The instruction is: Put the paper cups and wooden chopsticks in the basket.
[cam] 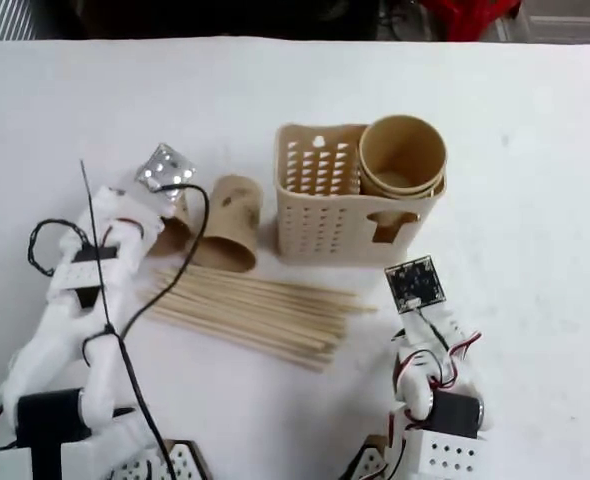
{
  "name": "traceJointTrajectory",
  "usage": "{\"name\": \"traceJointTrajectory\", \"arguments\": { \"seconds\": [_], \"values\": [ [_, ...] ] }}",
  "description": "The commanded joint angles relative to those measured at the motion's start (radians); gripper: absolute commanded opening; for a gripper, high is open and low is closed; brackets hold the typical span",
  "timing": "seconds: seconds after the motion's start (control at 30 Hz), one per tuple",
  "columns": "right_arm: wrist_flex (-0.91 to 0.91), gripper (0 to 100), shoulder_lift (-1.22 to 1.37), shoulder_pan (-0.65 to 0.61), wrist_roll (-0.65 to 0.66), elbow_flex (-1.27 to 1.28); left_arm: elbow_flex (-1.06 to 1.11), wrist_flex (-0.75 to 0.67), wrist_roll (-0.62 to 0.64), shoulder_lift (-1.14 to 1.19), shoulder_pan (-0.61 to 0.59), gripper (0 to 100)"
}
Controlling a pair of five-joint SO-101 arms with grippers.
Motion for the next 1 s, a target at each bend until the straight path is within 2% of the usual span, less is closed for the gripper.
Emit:
{"name": "traceJointTrajectory", "arguments": {
  "seconds": [0.0,0.13,0.27,0.4,0.57,0.73,0.97],
  "values": [
    [-0.021,2.0,-0.010,-0.035,0.011,0.005,-0.011,-0.017,0.014,-0.007,0.027,5],
    [-0.028,2.0,-0.010,-0.051,0.011,0.012,-0.011,-0.008,0.043,-0.007,0.021,2],
    [-0.035,2.0,-0.010,-0.048,0.011,0.014,-0.064,0.120,0.135,-0.008,0.019,2],
    [-0.035,2.0,-0.010,-0.050,0.011,0.014,-0.207,0.351,0.238,-0.008,0.019,2],
    [-0.036,2.0,-0.010,-0.054,0.011,0.021,-0.465,0.721,0.365,-0.010,0.018,2],
    [-0.036,2.0,-0.010,-0.054,0.011,0.021,-0.724,1.017,0.486,-0.010,-0.008,2],
    [-0.036,2.0,-0.010,-0.054,0.011,0.021,-1.165,1.378,0.508,-0.010,-0.018,2]
  ]
}}
